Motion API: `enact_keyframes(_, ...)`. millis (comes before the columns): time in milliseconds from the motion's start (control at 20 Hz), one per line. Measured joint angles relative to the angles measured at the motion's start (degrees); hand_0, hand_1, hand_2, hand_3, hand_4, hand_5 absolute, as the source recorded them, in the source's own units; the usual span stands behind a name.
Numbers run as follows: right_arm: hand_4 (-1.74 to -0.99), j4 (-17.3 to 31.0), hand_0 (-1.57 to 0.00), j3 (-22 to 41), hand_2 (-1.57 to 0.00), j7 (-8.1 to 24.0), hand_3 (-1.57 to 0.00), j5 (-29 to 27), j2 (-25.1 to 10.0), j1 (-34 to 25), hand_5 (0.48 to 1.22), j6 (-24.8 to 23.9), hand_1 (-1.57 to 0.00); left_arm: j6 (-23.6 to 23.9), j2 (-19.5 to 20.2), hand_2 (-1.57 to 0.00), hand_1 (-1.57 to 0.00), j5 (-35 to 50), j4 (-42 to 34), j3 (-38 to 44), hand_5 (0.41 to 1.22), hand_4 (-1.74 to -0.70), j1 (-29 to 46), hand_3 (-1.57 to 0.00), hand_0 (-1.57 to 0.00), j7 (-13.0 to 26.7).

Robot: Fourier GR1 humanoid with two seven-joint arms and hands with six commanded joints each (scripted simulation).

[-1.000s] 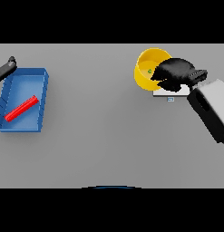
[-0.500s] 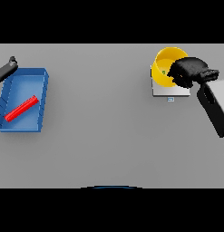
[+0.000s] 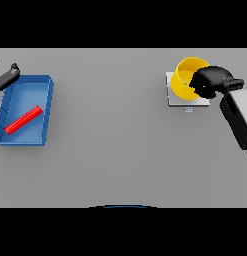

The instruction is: Pick up the red beaker and tilt it to pour out 1 green nut into yellow bowl. Pick up the yellow bowl and place it on the metallic measuring scale.

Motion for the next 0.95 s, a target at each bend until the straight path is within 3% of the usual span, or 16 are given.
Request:
enact_keyframes(50, -1.644, -0.18, -1.41, -0.01, -1.18, -0.11, -1.39, -0.26, 0.05, 0.24, 1.221, 0.65, -1.15, -0.07, -0.06, 0.00, 0.00, 0.06, -0.12, -0.03, 0.773, -0.84, 0.04, 0.00, 0.00, 0.14)
enact_keyframes(100, -1.621, -0.35, -1.32, -0.29, -1.04, 0.30, -1.24, -0.58, -0.01, 0.18, 1.155, 1.22, -1.04, 0.08, 0.08, 0.00, 0.00, 0.05, 0.32, 0.23, 0.775, -0.84, -0.51, 0.00, 0.00, 0.45)
enact_keyframes(250, -1.564, 0.32, -0.95, -0.96, -0.67, 2.55, -0.88, -1.64, 0.87, -0.52, 0.991, 2.98, -0.69, 0.12, 0.00, 0.00, 0.00, 0.27, 1.04, 0.40, 0.767, -0.85, -0.81, 0.00, 0.00, -0.55)
enact_keyframes(350, -1.540, 0.07, -0.71, -1.08, -0.52, 2.18, -0.72, -2.09, 0.64, 0.17, 0.923, 3.60, -0.52, 0.14, -0.09, 0.00, 0.00, 0.35, 0.99, 0.38, 0.766, -0.85, -0.47, 0.00, 0.00, -0.88)
enact_keyframes(450, -1.514, -0.06, -0.46, -1.34, -0.40, 3.12, -0.61, -2.41, 0.53, 0.16, 0.881, 4.35, -0.35, -0.29, 0.30, 0.00, 0.00, 0.49, -0.61, 0.36, 0.766, -0.85, 0.21, 0.00, 0.00, -0.32)
enact_keyframes(600, -1.471, 1.23, -0.24, -0.86, -0.26, 2.96, -0.47, -1.63, 0.53, -0.18, 0.836, 4.25, -0.18, 0.03, -0.19, 0.00, 0.00, 0.21, 0.29, 0.06, 0.771, -0.85, -1.01, 0.00, 0.00, -0.17)
enact_keyframes(950, -1.414, 1.43, -0.05, 0.28, -0.06, 1.24, -0.26, -0.51, -0.34, -0.48, 0.796, 4.54, -0.04, 0.43, -0.67, 0.00, 0.00, 0.10, -1.20, -0.27, 0.768, -0.85, 0.45, 0.00, 0.00, -0.14)
